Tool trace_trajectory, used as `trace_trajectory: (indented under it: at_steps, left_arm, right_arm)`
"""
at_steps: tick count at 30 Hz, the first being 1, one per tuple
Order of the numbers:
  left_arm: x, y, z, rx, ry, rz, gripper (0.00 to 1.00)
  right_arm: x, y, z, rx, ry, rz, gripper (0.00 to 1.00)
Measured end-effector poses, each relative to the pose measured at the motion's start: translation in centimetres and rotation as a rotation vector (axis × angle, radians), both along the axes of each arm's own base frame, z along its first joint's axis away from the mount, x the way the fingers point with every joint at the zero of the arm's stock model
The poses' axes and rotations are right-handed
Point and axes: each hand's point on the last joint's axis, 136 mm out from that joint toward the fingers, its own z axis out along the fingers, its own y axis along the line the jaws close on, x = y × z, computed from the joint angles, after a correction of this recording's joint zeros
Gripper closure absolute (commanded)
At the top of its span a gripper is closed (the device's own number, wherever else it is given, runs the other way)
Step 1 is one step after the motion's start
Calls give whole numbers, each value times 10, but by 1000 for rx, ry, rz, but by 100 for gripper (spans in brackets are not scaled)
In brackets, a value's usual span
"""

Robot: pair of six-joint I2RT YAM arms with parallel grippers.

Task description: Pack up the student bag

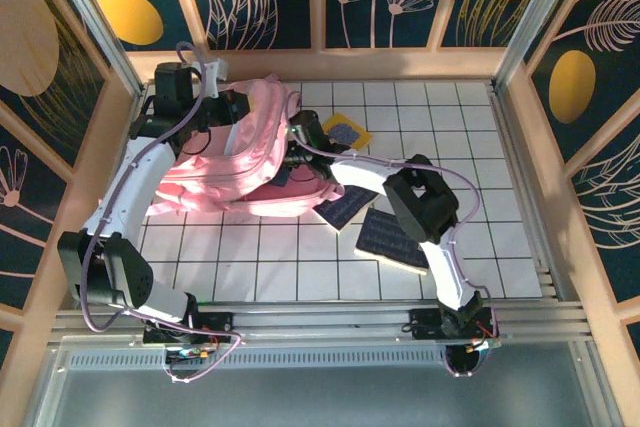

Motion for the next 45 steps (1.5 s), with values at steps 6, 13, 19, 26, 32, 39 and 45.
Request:
trace_trajectory:
  at_steps: [6, 13, 19, 26, 32, 39, 45]
  left_arm:
    - [2, 3, -1, 4, -1, 12, 100]
    - [5, 10, -5, 13, 1, 38, 100]
    - [7, 24, -9, 27, 3, 85, 100]
    - [10, 38, -11, 62, -4, 153, 100]
    - [11, 64, -13, 169, -30, 288, 100]
    - [7, 99, -7, 289, -78, 450, 100]
    - [9, 116, -17, 349, -67, 523, 100]
  right_arm:
    - [3, 7, -12, -5, -5, -23, 64]
    - [-1, -17, -35, -72, -18, -50, 2]
    - [-7, -44, -4, -95, -122, -76, 1]
    - [-3, -78, 25, -180, -233, -171, 1]
    - [-7, -128, 19, -357, -272, -298, 6]
    - [-7, -194, 49, -428, -324, -433, 2]
    - [-4, -244, 37, -507, -298, -517, 2]
